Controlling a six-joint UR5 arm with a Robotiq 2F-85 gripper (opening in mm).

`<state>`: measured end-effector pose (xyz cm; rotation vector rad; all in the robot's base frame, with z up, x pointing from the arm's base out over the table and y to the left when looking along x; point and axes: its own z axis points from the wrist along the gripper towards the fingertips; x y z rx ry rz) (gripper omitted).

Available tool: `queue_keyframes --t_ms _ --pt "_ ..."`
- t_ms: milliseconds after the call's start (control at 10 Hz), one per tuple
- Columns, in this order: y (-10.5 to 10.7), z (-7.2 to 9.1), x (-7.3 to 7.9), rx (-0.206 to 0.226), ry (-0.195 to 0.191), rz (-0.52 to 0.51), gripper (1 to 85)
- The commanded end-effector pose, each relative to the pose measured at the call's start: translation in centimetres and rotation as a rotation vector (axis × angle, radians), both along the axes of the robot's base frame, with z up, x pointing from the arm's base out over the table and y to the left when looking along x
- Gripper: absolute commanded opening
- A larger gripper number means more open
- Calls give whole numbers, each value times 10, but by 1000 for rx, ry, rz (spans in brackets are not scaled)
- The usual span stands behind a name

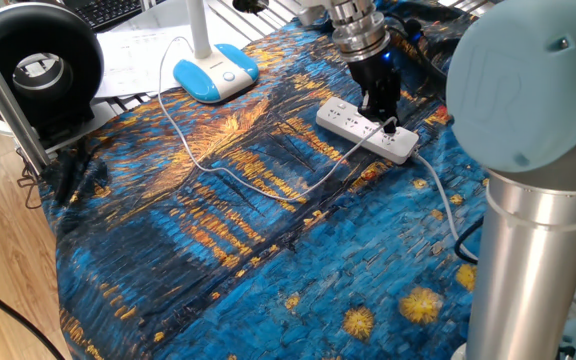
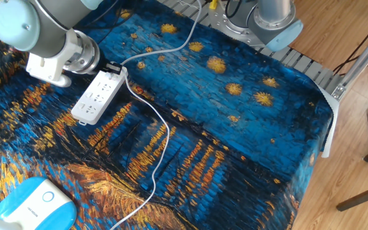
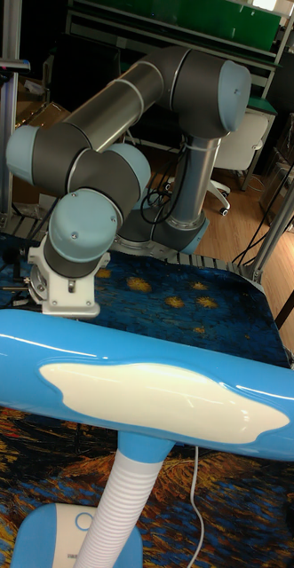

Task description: Plug in the power cord of the desk lamp, turn on the socket, and light up the desk lamp

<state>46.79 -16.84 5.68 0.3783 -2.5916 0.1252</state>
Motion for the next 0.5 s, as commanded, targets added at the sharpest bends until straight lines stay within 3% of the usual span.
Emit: queue_keyframes --t_ms 0,200,400 --pt "1 0 -3 5 12 -12 13" --pt "-3 4 -11 -7 42 -11 13" --pt "6 6 -7 4 32 -33 13"
